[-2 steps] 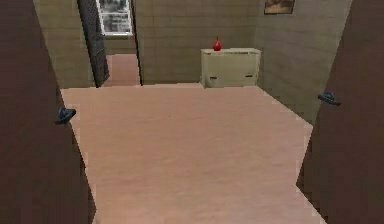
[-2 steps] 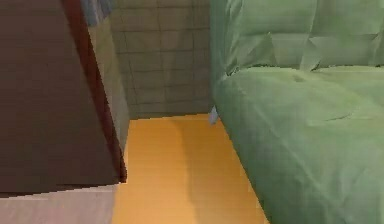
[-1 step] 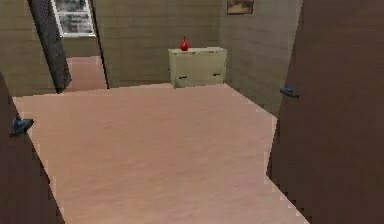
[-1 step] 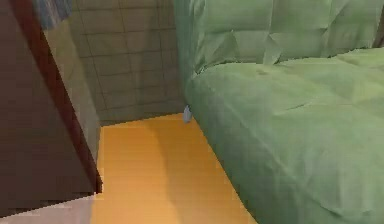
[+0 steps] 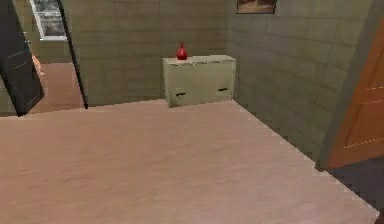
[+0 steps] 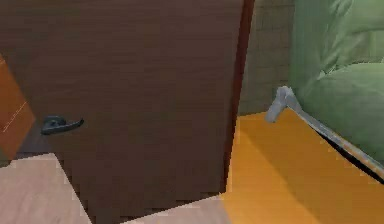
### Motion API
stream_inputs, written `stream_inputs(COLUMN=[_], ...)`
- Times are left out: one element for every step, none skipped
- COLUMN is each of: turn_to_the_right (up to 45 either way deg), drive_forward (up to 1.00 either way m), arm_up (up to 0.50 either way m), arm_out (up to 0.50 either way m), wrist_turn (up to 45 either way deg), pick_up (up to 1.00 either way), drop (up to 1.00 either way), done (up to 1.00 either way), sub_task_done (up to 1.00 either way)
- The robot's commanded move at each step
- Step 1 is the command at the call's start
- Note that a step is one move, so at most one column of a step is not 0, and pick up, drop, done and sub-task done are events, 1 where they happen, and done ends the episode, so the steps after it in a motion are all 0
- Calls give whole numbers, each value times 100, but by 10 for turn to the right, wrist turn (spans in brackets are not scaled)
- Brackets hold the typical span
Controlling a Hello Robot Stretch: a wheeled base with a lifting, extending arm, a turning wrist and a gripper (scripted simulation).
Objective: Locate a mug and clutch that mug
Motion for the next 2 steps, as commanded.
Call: stream_inputs(turn_to_the_right=[0,450], drive_forward=[60,0], arm_up=[0,0], arm_out=[0,0], wrist_turn=[0,0], pick_up=[0,0], drop=[0,0], done=[0,0], sub_task_done=[0,0])
